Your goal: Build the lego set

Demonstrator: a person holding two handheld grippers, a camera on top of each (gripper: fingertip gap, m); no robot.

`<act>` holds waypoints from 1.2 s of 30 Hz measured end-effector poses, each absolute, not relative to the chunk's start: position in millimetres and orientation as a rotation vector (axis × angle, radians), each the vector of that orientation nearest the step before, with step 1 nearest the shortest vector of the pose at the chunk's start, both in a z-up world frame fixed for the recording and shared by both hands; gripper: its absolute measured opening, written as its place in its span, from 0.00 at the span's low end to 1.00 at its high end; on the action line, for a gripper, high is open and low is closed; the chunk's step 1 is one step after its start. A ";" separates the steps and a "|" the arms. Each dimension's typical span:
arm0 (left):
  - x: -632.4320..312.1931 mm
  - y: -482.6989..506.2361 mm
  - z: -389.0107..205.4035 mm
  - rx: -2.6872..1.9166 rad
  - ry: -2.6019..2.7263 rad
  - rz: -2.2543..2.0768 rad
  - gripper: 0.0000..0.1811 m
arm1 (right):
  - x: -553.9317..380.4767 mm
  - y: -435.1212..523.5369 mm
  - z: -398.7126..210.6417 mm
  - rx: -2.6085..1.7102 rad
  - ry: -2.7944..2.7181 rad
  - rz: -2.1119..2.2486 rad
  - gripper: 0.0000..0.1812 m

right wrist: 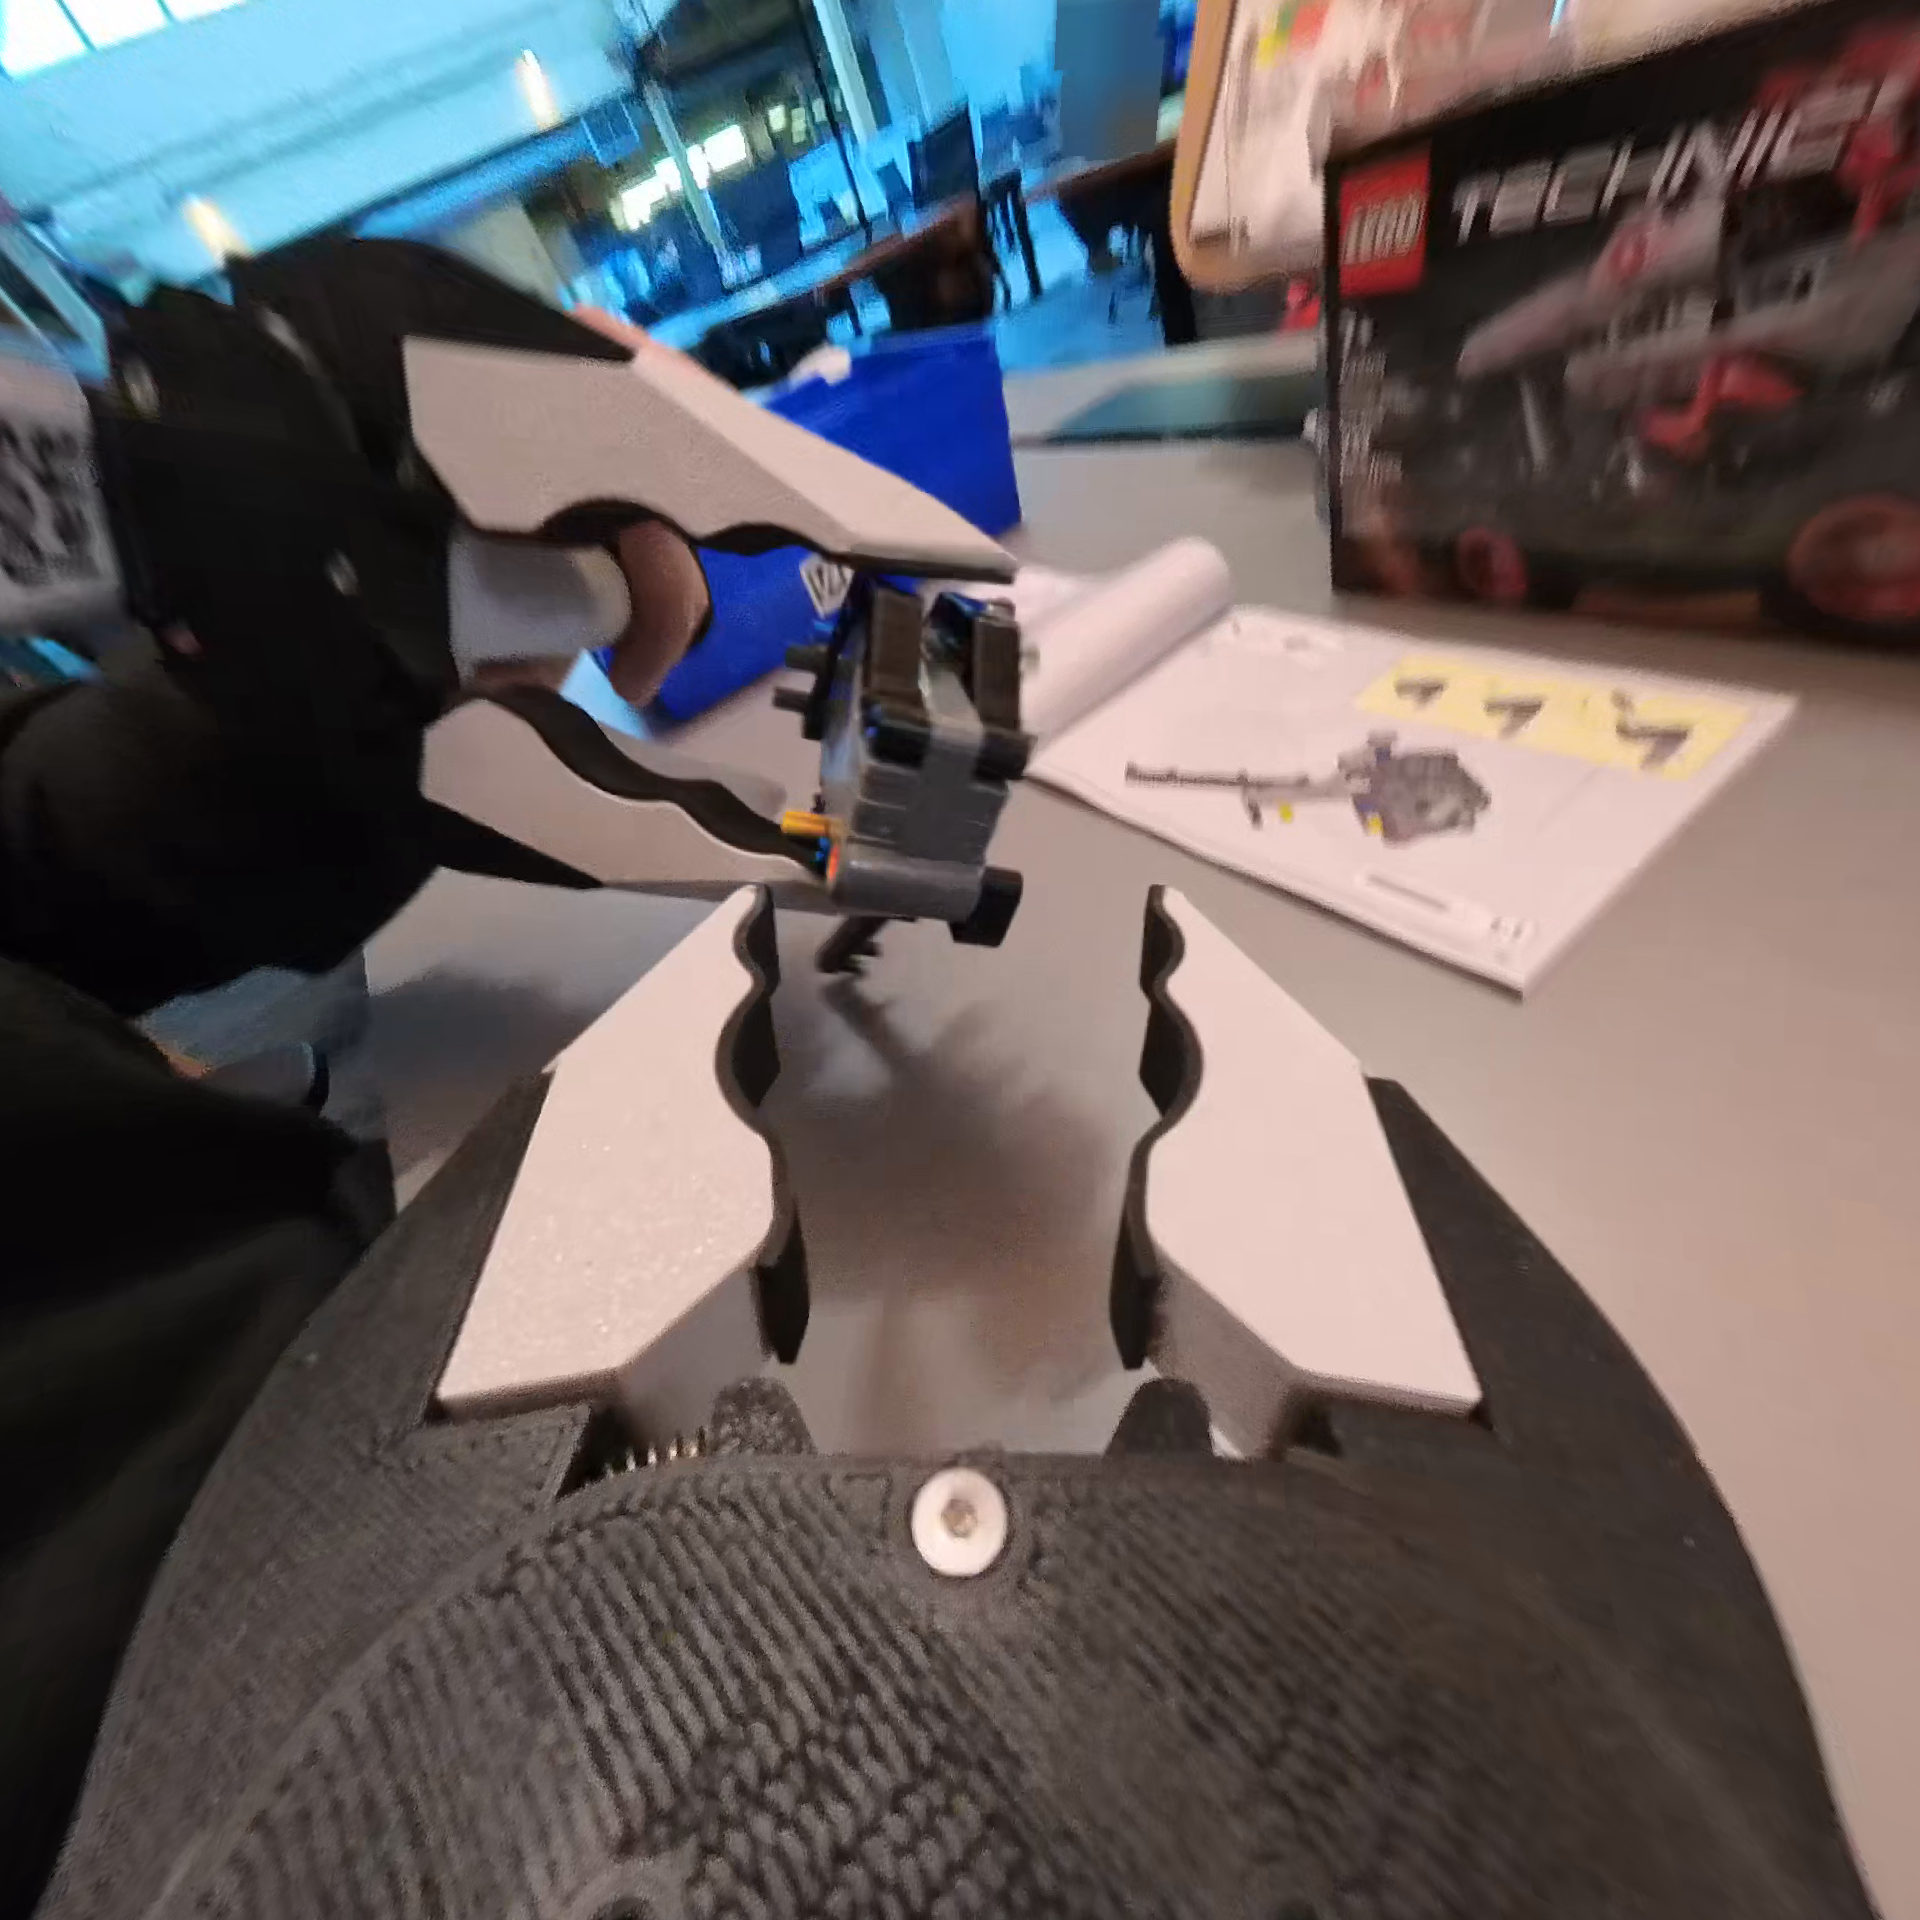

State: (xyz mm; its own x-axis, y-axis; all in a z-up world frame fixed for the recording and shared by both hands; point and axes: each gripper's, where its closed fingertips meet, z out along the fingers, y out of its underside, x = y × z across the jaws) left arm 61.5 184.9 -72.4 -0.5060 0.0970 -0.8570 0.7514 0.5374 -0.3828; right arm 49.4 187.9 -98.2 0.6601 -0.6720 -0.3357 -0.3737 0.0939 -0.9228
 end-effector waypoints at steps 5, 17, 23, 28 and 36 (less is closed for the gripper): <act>47.2 191.3 -55.5 0.798 1.526 -0.925 0.29 | 38.7 197.0 -35.7 -1.280 0.711 -0.331 0.26; 36.2 203.4 -33.0 0.854 1.194 -0.794 0.29 | 21.1 203.8 -25.2 -1.457 0.531 -0.560 0.34; 21.6 204.4 -29.5 0.920 1.172 -0.863 0.30 | 12.1 213.8 -20.4 -1.449 0.417 -0.582 0.27; 14.5 204.3 -31.7 0.952 1.179 -0.908 0.29 | 8.4 217.4 -23.8 -1.457 0.379 -0.531 0.26; 22.5 204.9 -32.5 0.885 1.260 -0.938 0.28 | 15.4 216.6 -25.1 -1.434 0.429 -0.531 0.16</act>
State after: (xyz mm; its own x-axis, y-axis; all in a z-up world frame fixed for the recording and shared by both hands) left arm 22.5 204.9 -32.5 0.0668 -0.0845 -0.9942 0.9282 0.3707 0.0309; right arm 15.4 216.6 -25.1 0.8121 -0.5824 0.0370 0.0861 0.0569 -0.9947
